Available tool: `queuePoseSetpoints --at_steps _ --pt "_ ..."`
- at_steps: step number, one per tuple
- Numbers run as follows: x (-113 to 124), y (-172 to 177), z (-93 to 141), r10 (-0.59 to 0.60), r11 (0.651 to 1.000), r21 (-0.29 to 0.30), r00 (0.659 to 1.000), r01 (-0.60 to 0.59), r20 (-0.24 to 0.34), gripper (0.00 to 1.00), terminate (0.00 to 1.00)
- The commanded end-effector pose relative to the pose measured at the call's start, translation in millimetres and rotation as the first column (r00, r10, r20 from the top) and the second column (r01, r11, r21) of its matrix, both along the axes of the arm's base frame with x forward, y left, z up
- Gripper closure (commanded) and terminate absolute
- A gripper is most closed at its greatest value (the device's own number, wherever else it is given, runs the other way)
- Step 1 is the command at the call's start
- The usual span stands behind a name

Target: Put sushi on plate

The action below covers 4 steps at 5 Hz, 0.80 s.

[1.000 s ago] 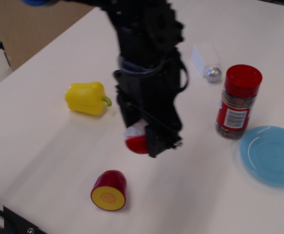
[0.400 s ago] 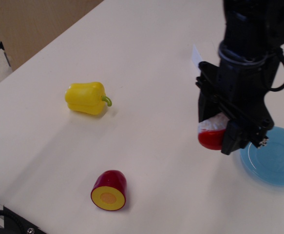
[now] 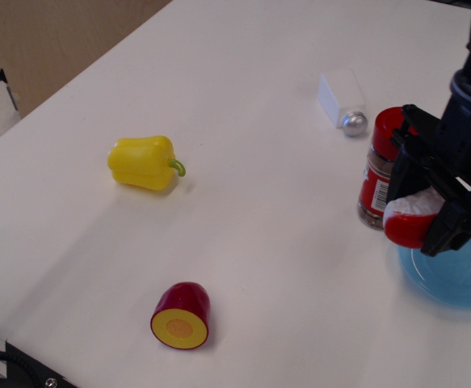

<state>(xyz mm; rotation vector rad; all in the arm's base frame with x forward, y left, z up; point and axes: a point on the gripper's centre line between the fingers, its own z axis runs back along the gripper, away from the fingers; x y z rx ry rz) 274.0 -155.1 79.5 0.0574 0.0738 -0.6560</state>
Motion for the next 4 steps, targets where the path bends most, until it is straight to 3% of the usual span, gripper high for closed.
queuePoseSetpoints --at_steps 1,2,3,4 --pt "29.5 -8.3 13.1 -0.024 0.998 0.057 0.999 0.026 -0.04 1.0 0.0" --pt "37.3 -11.6 9.6 -0.026 0.998 0.059 0.998 0.029 -0.058 1.0 0.0" --pt "37.7 -11.6 9.1 -0.026 0.998 0.064 1.0 0.027 -0.012 1.0 0.0" --pt "37.8 -10.2 7.8 -0.045 0.999 0.023 0.998 0.046 -0.046 1.0 0.0"
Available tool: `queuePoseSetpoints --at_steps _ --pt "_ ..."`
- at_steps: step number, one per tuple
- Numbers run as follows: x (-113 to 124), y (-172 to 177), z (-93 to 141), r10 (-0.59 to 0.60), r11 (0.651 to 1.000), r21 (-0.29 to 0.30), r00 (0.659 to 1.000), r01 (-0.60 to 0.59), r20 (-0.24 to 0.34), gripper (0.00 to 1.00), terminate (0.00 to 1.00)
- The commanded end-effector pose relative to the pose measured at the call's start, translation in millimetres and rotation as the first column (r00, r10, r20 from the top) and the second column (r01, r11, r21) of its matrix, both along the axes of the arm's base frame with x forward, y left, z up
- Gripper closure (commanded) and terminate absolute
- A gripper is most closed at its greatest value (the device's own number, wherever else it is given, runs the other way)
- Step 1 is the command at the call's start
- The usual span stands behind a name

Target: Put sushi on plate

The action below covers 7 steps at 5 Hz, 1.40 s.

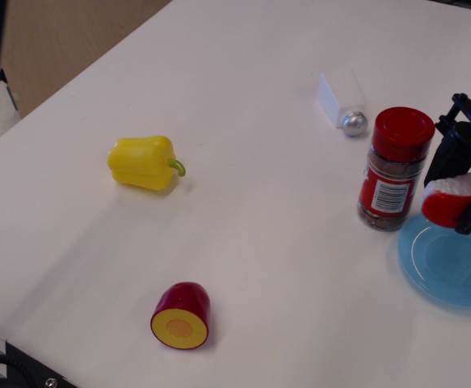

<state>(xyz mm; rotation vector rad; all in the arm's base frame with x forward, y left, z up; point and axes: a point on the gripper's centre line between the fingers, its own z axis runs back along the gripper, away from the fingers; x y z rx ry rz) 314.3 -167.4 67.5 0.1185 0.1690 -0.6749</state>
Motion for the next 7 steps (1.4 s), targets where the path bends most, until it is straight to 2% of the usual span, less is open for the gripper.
queuePoseSetpoints --at_steps 1,2,3,4,6,7 --pt "-7 3 22 -0.047 0.996 -0.07 0.997 0.051 0.058 0.0 0.0" --pt "-11 4 27 -0.018 0.994 -0.105 0.995 0.029 0.096 0.0 0.0" --pt "-15 8 39 0.012 0.99 -0.138 0.984 0.013 0.176 0.0 0.0" --pt "-20 16 66 0.064 0.985 -0.17 0.973 -0.026 0.222 0.0 0.0" --pt "-20 16 66 0.064 0.985 -0.17 0.973 -0.026 0.222 0.0 0.0" --pt "-20 16 66 0.064 0.985 -0.17 0.973 -0.026 0.222 0.0 1.0"
